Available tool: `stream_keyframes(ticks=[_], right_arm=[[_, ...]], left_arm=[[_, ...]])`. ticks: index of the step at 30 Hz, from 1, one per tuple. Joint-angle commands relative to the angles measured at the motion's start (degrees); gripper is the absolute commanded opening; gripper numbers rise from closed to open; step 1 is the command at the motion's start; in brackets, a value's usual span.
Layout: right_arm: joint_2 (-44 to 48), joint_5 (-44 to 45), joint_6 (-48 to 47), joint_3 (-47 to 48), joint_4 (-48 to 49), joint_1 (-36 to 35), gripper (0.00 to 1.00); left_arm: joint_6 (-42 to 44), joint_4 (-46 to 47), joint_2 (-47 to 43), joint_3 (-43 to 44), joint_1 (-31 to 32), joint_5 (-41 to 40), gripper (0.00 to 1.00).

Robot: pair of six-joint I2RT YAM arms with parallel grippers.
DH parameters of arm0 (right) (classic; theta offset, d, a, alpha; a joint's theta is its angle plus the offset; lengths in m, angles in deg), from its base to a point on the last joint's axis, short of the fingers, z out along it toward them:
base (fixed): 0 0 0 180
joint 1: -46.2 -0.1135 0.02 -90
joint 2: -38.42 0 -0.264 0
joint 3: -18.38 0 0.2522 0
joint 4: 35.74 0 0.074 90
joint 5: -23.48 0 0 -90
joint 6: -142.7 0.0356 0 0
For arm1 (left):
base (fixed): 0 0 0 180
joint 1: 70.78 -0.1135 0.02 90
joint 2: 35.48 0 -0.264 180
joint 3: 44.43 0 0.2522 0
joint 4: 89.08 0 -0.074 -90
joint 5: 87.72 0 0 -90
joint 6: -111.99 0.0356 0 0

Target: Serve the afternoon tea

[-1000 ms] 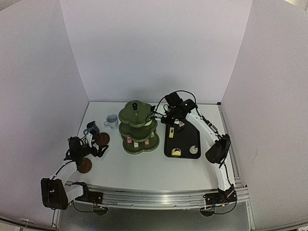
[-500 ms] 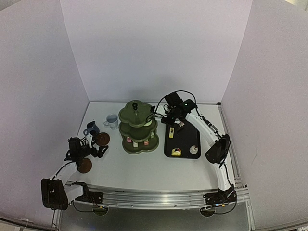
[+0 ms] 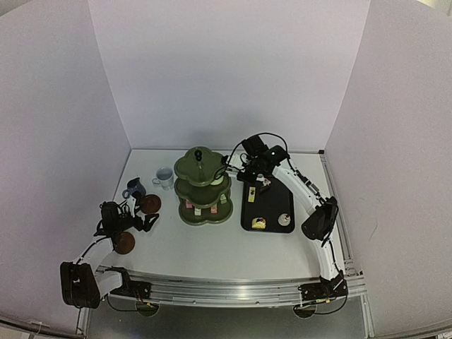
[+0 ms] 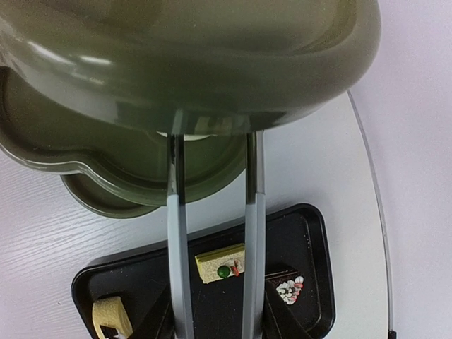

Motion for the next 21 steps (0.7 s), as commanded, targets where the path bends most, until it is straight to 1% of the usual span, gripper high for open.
stream_keyframes(ticks=[1, 7, 13, 16, 21], right_arm=[[3.8, -0.6, 2.3, 2.0, 1.3, -0.3, 0.33], [5.4, -4.4, 8.9, 1.3, 3.3, 1.4, 0.32], [7.7, -6.1, 11.7, -2.7, 6.5, 1.8, 0.32], [8.1, -5.5, 12.7, -3.6, 6.9, 2.0, 0.32], [8.5, -1.2, 17.0, -4.5, 7.0, 2.9, 0.32]], left_arm=[[0.6, 0.7, -1.1, -0.6, 0.2, 0.2, 0.99], [1.1, 0.3, -1.7, -1.0, 0.2, 0.2, 0.99], [0.9, 0.0, -2.3, -1.5, 0.2, 0.3, 0.99], [0.9, 0.0, -2.4, -1.5, 0.2, 0.4, 1.00], [0.9, 0.1, -2.8, -1.5, 0.2, 0.3, 0.99]])
